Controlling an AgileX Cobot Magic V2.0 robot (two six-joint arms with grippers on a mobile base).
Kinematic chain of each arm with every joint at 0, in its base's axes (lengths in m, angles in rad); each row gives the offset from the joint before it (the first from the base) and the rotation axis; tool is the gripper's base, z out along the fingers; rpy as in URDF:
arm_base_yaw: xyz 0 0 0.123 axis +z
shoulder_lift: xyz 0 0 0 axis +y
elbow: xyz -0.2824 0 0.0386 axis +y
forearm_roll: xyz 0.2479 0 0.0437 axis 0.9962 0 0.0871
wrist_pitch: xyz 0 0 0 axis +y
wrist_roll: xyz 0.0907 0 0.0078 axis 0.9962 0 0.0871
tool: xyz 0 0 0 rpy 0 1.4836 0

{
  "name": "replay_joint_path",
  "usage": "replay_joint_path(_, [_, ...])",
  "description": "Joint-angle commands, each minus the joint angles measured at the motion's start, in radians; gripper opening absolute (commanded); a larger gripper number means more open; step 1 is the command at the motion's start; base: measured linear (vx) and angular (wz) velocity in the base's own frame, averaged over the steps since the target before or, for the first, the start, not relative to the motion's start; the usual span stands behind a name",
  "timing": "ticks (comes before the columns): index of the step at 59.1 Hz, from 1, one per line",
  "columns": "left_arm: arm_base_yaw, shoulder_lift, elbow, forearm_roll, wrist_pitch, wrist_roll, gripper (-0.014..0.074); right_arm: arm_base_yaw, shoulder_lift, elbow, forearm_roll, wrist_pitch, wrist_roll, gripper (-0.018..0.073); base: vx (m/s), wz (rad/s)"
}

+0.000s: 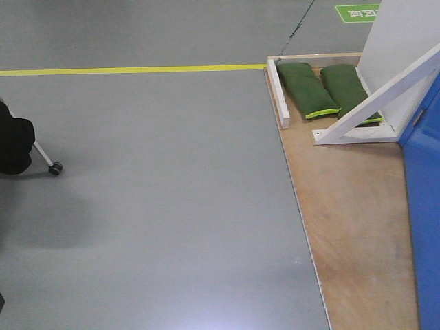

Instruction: Move to blue door and open it

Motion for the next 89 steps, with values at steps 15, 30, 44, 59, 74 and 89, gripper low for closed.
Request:
replay_joint_path(15, [-0.004, -0.007, 0.004, -0.008, -0.084, -0.003, 0.007, 0.003, -0.092, -0.039, -0.024, -0.02, -0.017, 0.0002, 0.0, 0.0])
replay_joint_path(30, [-0.004, -0.007, 0.004, -0.008, -0.084, -0.003, 0.007, 0.003, -0.12, -0.039, -0.023, 0.04, -0.017, 0.0002, 0.0, 0.0])
replay_joint_path(44, [-0.004, -0.007, 0.004, -0.008, -0.084, -0.003, 0.007, 0.003, -0.161, -0.039, -0.023, 0.203, -0.017, 0.0002, 0.0, 0.0])
replay_joint_path(59, [-0.004, -0.007, 0.004, -0.008, -0.084, -0.003, 0.007, 0.003, -0.184, -0.039, -0.023, 0.379, -0.017, 0.0002, 0.0, 0.0])
replay_joint_path(74, [-0.004, -0.007, 0.004, -0.008, -0.084, -0.003, 0.007, 0.003, -0.184, -0.039, -0.02, 0.398, -0.017, 0.0002, 0.0, 0.0])
replay_joint_path(89, [-0.004, -0.007, 0.004, -0.008, -0.084, -0.003, 0.007, 0.081, -0.185, -0.039, -0.015, 0.507, -0.017, 0.0002, 0.0, 0.0])
